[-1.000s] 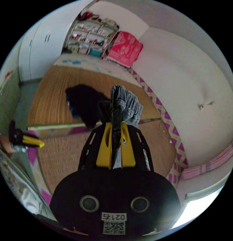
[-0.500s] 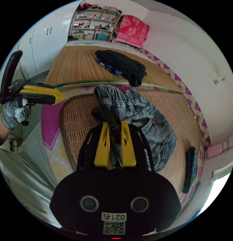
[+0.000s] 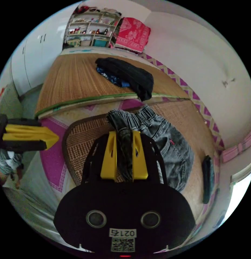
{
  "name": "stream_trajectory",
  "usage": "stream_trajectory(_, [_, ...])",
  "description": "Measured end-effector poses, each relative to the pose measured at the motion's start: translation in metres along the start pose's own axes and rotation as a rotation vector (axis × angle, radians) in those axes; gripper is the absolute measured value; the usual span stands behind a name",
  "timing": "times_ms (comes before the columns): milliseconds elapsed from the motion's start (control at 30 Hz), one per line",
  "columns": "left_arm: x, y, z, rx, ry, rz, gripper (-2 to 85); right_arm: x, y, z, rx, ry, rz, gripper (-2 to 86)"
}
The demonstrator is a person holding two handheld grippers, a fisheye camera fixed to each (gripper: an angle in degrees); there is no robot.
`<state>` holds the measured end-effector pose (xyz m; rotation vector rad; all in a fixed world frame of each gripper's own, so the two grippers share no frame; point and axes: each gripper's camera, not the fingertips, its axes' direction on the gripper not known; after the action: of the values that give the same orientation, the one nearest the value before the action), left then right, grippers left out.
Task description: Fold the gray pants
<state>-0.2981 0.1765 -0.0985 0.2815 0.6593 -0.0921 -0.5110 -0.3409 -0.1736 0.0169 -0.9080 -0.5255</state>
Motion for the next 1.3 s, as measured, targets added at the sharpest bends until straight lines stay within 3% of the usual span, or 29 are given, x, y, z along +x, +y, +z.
stream_trajectory(200, [0.019,-0.01,0.028,-0.023,0.008,0.019,-1.0,0.18,0.112,-0.12,0.301,-0.195,0.377,5.0])
stream_trajectory(333, [0.048,-0.027,0.06,-0.057,0.021,0.083,-1.0,0.303,0.245,-0.208,0.495,-0.166,0.639,4.6])
stream_trajectory(433, [0.073,-0.043,0.088,-0.089,0.038,0.14,-1.0,0.374,0.353,-0.243,0.52,-0.071,0.83,4.5])
stream_trajectory(533, [0.096,-0.058,0.118,-0.125,0.066,0.177,-1.0,0.431,0.465,-0.228,0.504,-0.105,1.046,4.5])
stream_trajectory(633, [0.118,-0.071,0.149,-0.153,0.088,0.196,-1.0,0.464,0.554,-0.176,0.3,-0.097,1.209,4.4])
stream_trajectory(700, [0.131,-0.077,0.167,-0.18,0.107,0.207,-1.0,0.472,0.595,-0.148,0.209,-0.143,1.271,4.3])
stream_trajectory(900, [0.156,-0.085,0.221,-0.222,0.026,0.219,-1.0,0.502,0.652,-0.181,0.441,-0.305,1.271,4.1])
stream_trajectory(1000, [0.152,-0.088,0.236,-0.22,0.116,0.177,-1.0,0.526,0.667,-0.204,0.481,-0.36,1.261,4.1])
stream_trajectory(1133, [0.167,-0.095,0.26,-0.281,0.209,0.239,-1.0,0.563,0.716,-0.236,0.448,-0.294,1.298,4.0])
stream_trajectory(1300, [0.195,-0.097,0.277,-0.296,0.202,0.349,-1.0,0.577,0.776,-0.243,0.459,-0.331,1.358,3.9])
